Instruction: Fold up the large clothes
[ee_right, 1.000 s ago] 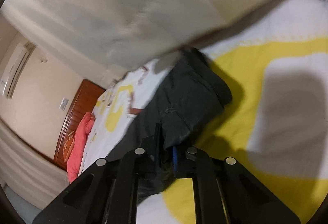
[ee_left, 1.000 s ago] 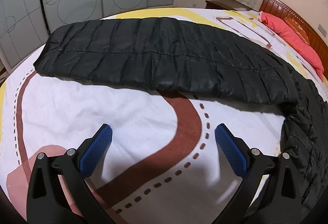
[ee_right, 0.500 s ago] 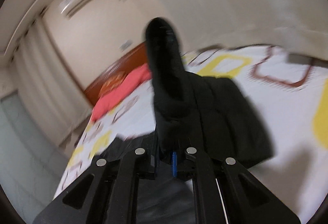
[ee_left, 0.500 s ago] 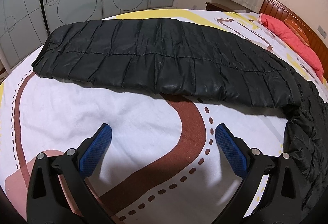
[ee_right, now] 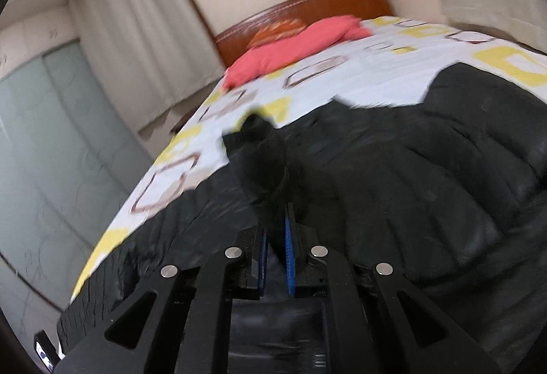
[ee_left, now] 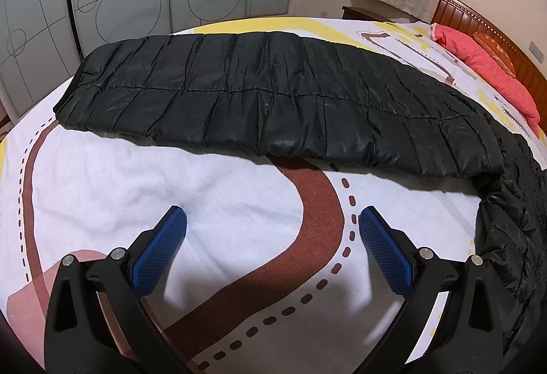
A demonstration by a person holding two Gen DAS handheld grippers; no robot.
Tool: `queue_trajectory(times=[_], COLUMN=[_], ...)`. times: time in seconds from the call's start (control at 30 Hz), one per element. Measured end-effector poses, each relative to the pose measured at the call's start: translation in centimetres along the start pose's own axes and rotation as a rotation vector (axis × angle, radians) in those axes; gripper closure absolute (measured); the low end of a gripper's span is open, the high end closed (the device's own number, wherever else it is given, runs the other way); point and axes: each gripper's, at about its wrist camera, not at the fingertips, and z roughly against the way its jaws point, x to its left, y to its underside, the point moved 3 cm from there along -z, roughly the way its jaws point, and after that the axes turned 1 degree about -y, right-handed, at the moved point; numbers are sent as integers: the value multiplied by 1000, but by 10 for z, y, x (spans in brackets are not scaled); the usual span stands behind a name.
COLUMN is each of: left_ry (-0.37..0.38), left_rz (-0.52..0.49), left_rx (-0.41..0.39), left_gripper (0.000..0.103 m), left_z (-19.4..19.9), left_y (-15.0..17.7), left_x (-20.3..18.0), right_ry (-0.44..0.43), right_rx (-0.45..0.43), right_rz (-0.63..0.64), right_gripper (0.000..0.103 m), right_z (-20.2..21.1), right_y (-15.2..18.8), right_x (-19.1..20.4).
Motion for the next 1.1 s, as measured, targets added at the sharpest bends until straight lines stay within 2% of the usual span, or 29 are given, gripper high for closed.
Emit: queue_trajectory(times=[0.33, 0.5, 0.57, 0.6, 0.7, 0.77, 0.8, 0.87, 1.0, 1.1], left_ry=[-1, -1, -1, -1, -1, -2, -2, -2, -2, -2], left_rz=[-1, -1, -1, -1, 0, -1, -1, -1, -1, -2], left_rx=[0, 0, 0, 0, 0, -1, -1, -1, 0, 0], left_gripper=[2, 2, 2, 2, 2, 2, 2, 2, 2, 2], left_z=[0, -1, -1, -1, -1, -1, -1, -1, -2, -2], left_y=[1, 1, 1, 1, 1, 1, 1, 1, 1, 1], left_x=[0, 0, 0, 0, 0, 0, 0, 0, 0, 0], right_ry=[-69, -32, -11, -8, -30, -66, -81, -108, -153, -95], right_rx=[166, 268, 268, 265, 259, 260, 257, 210, 184, 113], right_rz=[85, 135, 159, 164, 169, 161, 149, 119, 128, 114], right_gripper=[94, 89, 89, 85, 81, 49, 22, 20, 20, 25], right_z=[-57, -79, -81, -80, -73, -66, -63, -50, -26, 1], right_y=[30, 48, 51, 51, 48, 45, 45, 42, 32, 12], right_x=[59, 72, 75, 76, 78, 76, 76, 73, 67, 32])
